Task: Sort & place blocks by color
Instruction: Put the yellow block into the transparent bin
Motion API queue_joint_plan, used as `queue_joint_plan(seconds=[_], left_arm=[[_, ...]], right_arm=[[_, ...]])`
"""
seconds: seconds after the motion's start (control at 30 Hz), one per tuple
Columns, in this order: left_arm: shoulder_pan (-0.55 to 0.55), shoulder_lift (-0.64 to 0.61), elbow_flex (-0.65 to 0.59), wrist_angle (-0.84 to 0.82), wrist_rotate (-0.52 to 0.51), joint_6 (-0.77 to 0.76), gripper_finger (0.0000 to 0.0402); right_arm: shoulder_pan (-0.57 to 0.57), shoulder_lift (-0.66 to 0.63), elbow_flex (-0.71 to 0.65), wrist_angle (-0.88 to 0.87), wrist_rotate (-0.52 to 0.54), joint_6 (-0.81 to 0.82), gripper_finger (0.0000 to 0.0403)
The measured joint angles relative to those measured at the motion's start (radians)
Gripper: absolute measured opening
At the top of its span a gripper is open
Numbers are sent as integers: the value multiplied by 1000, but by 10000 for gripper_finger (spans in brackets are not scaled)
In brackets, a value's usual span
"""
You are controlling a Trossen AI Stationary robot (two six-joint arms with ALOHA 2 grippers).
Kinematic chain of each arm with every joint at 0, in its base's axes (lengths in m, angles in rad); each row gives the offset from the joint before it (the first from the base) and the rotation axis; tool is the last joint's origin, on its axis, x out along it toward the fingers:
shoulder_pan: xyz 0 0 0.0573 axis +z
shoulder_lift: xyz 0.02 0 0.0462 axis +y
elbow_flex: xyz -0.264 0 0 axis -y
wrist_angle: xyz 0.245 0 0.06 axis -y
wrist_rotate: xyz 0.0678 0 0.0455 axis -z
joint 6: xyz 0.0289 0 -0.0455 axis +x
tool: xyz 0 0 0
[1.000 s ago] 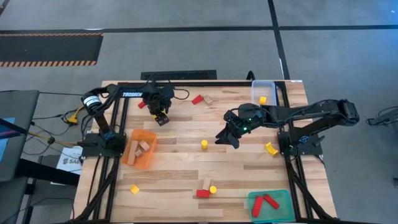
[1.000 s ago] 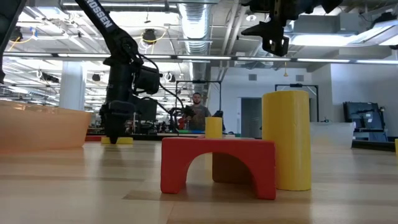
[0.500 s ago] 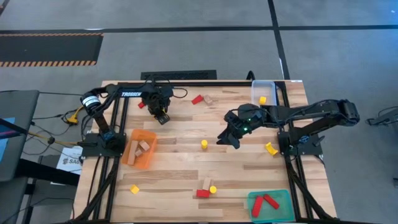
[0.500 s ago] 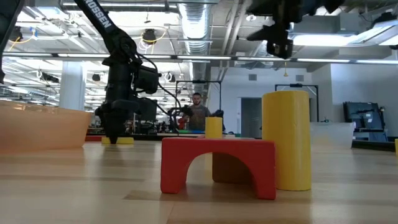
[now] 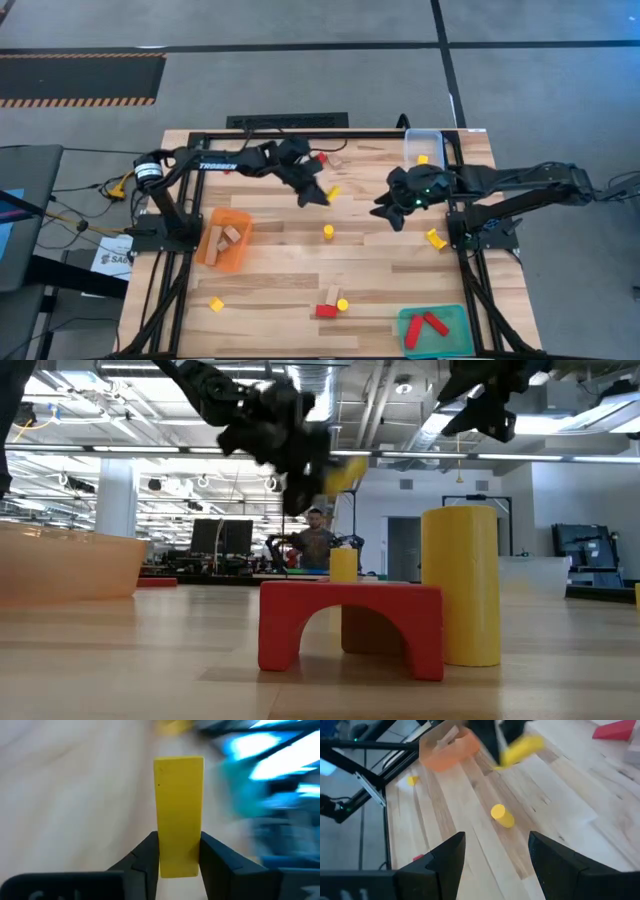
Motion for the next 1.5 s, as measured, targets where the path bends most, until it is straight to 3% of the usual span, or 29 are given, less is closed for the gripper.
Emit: queue_joint_plan(seconds=[0.1,0.2,0.43,0.63,1.07,1.5], left_arm=[[-25,0,3,242,170,-133,96],[-33,0,3,353,234,-263,84],[-51,0,3,371,318,-318,86],[-86,0,3,373,353,-331,93],[-137,0,3,382,412,-360,87],[-136,0,3,382,473,-363,85]], right_arm=[[-1,-2,0,20,-14,-78,238],[-2,-4,0,101,-38,-196,238],[0,5,0,381,-85,-555,238],[-5,50,2,531,-186,-724,238],[-31,228,55,563,-329,-748,238],[-25,278,60,552,-356,-748,220]])
